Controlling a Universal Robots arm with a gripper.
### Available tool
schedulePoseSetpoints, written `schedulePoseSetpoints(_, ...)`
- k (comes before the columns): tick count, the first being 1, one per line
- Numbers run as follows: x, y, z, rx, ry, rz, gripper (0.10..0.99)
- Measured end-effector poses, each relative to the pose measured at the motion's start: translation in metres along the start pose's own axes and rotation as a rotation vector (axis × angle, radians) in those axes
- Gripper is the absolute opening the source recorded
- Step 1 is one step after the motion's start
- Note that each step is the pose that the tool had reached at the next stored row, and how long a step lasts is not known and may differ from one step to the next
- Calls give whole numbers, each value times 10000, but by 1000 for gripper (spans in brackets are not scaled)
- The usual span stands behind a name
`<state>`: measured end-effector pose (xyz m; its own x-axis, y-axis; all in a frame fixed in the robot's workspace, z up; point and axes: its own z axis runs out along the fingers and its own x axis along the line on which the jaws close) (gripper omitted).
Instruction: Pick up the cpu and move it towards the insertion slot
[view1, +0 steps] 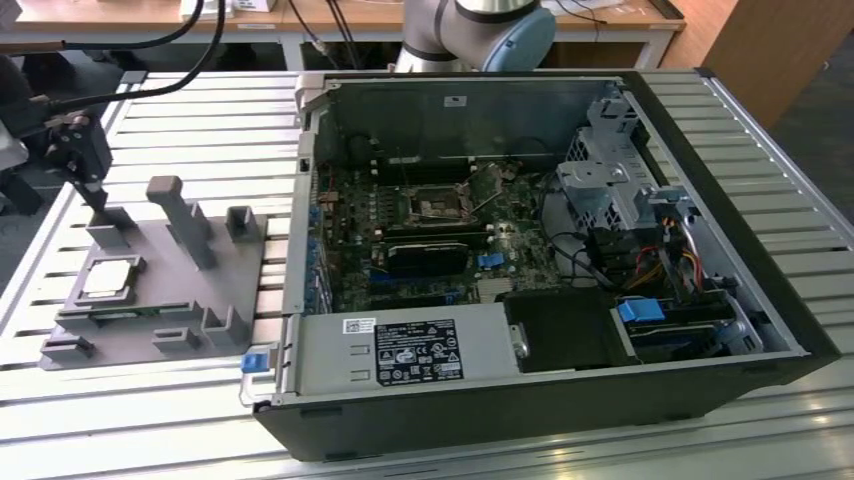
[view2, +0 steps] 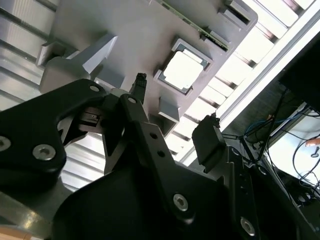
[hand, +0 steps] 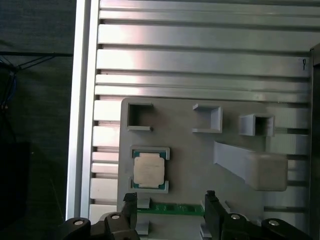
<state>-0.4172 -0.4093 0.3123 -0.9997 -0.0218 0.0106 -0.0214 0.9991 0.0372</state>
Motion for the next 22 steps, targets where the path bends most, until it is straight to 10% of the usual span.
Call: schedulePoseSetpoints(22, 62, -27, 201, 1, 3, -72, 647)
